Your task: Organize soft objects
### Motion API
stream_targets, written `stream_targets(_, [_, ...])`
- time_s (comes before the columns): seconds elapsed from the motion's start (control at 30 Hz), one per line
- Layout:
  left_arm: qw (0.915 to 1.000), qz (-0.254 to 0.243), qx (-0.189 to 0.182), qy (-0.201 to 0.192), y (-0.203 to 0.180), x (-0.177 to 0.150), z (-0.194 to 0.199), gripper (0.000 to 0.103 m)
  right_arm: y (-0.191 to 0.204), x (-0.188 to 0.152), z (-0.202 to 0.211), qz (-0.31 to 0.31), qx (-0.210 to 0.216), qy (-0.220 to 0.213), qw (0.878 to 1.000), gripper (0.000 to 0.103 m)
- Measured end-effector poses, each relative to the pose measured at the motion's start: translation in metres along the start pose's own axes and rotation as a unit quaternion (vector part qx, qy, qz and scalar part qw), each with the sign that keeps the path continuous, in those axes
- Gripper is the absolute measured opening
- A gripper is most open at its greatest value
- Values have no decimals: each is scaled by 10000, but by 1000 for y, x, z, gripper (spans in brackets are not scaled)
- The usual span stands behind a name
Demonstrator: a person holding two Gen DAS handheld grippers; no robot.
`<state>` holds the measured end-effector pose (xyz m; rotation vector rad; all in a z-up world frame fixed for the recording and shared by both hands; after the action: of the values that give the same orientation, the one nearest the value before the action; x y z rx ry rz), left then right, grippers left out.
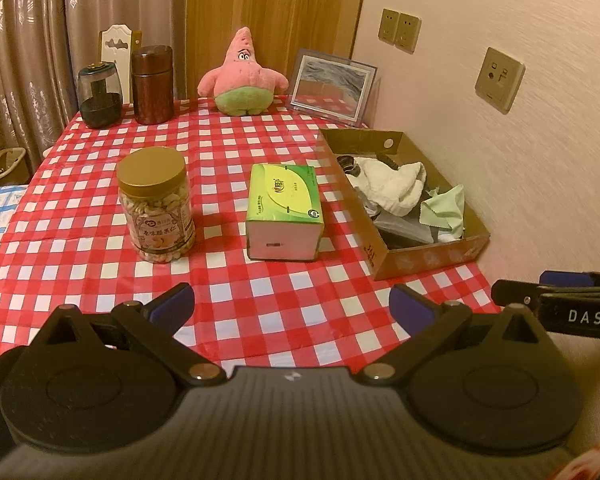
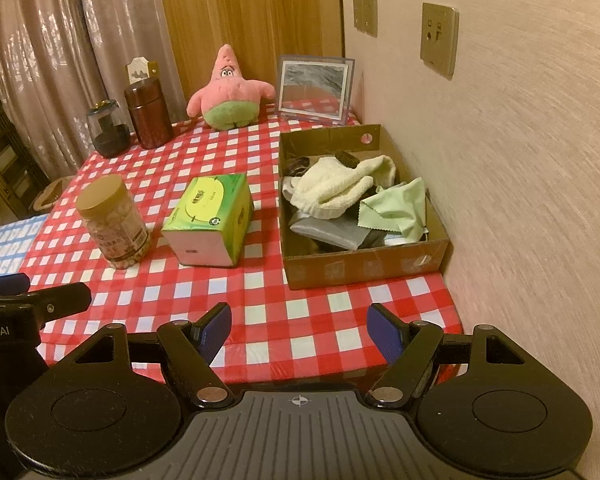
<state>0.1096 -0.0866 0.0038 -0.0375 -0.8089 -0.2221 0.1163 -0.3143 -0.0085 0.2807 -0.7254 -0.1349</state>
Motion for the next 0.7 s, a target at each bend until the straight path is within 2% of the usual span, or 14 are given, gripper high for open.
stream_targets(0.7, [10000,22,-1,3,-1,1,-2,103,0,0,-4,-6,-13,7,10000,74])
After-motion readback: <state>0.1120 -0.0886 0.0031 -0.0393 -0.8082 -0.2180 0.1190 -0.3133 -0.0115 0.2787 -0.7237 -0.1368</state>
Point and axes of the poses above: each gripper's, at about its wrist camera, not at the fingertips, and z roughly against the way its jaws point, y to its left, x to its top, the point moved 6 cm from there along -z, roughly the way its jaws point, and after that the axes turned 11 degrees about -z, right-handed, at the moved point
